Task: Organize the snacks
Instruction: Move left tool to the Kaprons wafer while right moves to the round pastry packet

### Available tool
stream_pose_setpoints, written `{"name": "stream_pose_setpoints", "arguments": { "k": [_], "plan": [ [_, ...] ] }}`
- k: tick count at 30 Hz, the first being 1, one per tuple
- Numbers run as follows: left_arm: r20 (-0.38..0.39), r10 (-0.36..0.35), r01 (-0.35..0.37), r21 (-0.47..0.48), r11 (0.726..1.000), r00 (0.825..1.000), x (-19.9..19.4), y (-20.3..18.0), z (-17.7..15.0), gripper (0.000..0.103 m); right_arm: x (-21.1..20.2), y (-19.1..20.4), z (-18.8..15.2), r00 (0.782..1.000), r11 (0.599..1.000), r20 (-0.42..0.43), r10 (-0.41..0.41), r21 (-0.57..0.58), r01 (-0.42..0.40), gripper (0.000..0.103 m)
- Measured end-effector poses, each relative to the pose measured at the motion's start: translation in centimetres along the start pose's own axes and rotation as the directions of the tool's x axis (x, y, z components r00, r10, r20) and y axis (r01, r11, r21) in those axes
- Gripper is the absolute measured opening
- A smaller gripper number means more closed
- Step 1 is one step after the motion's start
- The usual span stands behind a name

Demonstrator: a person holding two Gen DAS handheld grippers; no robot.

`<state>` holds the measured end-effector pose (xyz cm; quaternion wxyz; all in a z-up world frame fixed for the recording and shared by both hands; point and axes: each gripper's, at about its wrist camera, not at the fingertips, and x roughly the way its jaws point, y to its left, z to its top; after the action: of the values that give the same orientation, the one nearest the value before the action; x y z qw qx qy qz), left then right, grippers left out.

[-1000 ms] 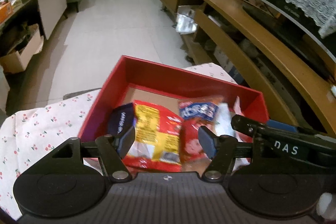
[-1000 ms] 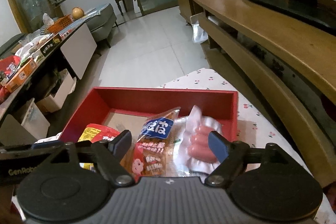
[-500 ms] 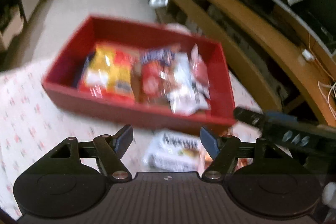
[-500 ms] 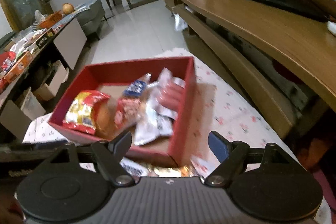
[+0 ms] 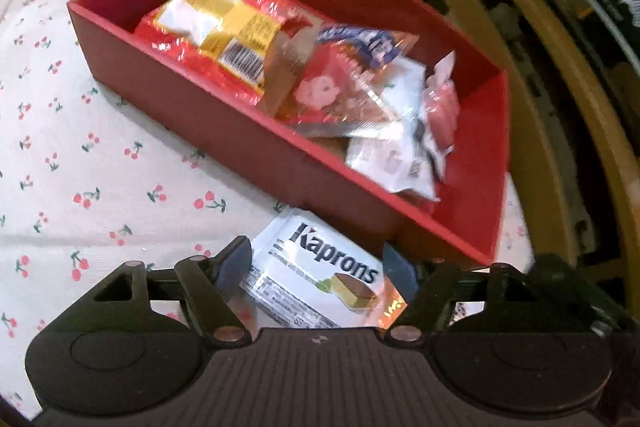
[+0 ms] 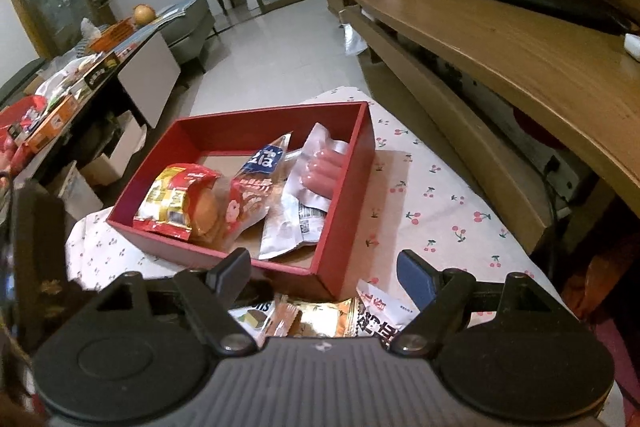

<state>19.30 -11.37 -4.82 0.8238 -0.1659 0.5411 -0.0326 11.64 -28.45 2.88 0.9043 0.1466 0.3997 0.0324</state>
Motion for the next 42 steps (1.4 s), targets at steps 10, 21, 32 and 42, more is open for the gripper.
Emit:
{"name": "stream_pose_setpoints", "arguments": {
  "k": [10,21,32,42],
  "plan": [
    [-0.022,0.026,-0.025,0.067,0.997,0.999,-1.6,1.7,-2.3,0.077,-0.4,0.1,-0.1,1.0,1.0,-0.016,0.017,0.005,-0.017,0.086],
    [-0.013,-0.007,0.007,-0.013,1.0,1.0,-4.1,3.6,-3.3,0.079,0.5,1.3,-0.8,0.996,0.999,-0.075,0.047,0.001,-0.047,0.086],
    [-0.012,0.121,-0.121,-0.021,0.992,0.993,-1.5,0.4,-3.3,0.083,-0.2,0.9,-0.5,0.998,0.999,-0.053,0.022,-0.046,-0.024,0.086],
    [-0.091,0.13,-0.116,0.152,0.982,0.987,-4.8,4.1,-6.3,0.07,0.8,1.0,-1.8,0.991,0.995,-0.135,-0.004,-0.097,-0.009,0.086]
  ]
}}
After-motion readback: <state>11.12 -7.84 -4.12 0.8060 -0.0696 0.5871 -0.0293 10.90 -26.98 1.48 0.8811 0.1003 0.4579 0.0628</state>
